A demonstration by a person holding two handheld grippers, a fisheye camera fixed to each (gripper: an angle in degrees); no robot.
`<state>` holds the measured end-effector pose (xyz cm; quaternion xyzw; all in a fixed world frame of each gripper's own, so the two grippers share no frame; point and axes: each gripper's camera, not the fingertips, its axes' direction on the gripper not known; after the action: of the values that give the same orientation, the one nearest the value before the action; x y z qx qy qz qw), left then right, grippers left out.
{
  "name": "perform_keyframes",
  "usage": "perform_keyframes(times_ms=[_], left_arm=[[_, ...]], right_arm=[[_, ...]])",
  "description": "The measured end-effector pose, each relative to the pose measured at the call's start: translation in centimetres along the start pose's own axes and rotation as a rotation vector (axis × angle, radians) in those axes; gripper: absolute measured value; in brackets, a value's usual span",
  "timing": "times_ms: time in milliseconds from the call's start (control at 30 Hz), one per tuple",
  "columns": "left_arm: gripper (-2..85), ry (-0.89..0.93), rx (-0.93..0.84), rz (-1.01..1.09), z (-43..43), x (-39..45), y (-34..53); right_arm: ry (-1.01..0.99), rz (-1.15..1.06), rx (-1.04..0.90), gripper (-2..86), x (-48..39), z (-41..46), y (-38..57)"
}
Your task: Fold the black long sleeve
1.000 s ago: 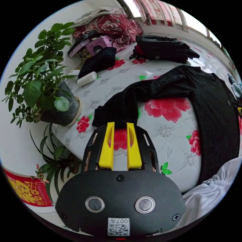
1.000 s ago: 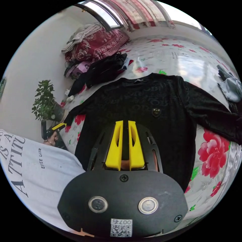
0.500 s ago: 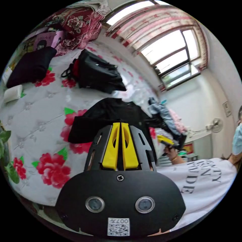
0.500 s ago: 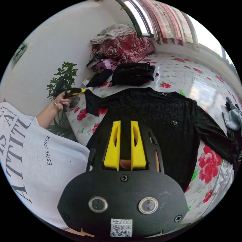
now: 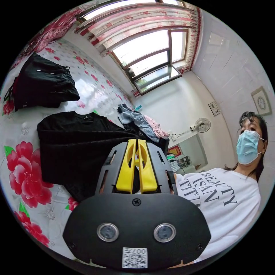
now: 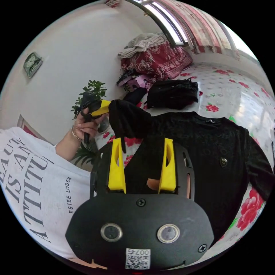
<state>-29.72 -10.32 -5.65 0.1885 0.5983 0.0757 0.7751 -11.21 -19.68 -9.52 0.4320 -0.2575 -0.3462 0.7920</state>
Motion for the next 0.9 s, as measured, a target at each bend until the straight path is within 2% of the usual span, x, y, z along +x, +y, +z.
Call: perform_keyframes(times_ms=[67, 200, 300, 333, 433, 500, 633, 733, 900], left_arm=[[-1.0, 0.039, -0.009, 0.021, 0.7, 0.4, -0.4], [-1.0, 0.048, -0.036, 0.044, 2.3, 1.1, -1.3], [-0.9, 0.033, -0.068, 0.069, 4.3, 1.9, -1.7], [-0.9, 0.002, -0.077, 0.076, 5.0, 2.1, -1.8], [-0.8, -0.125, -0.097, 0.084, 6.2, 1.8, -1.6], [-0.7, -0.244, -0.093, 0.066, 6.6, 1.0, -1.2], [0.6, -0.487, -0.162, -0.034, 8.7, -3.0, 0.2], [3.8, -0.597, -0.243, -0.074, 11.6, -5.0, 0.8], [6.6, -0.657, -0.347, 0.021, 18.1, -4.3, 0.3]], right_arm=[[-0.098, 0.004, -0.063, 16.5, 0.2, 2.7, -0.8], [-0.117, -0.025, -0.058, 15.0, -0.5, 4.1, -1.9], [-0.088, -0.043, -0.057, 8.5, -0.3, 3.1, -2.2], [-0.035, -0.027, -0.069, 4.7, 0.2, 2.3, -2.0], [0.052, -0.010, -0.059, 3.1, 2.5, -1.1, -0.2], [0.082, 0.061, -0.077, 3.5, 4.9, -2.8, 1.3], [0.203, 0.370, -0.171, 7.4, 12.5, -3.4, 5.5], [0.286, 0.489, -0.131, 9.2, 14.2, -3.1, 7.7], [0.363, 0.387, -0.101, 9.6, 10.7, 0.9, 7.6]])
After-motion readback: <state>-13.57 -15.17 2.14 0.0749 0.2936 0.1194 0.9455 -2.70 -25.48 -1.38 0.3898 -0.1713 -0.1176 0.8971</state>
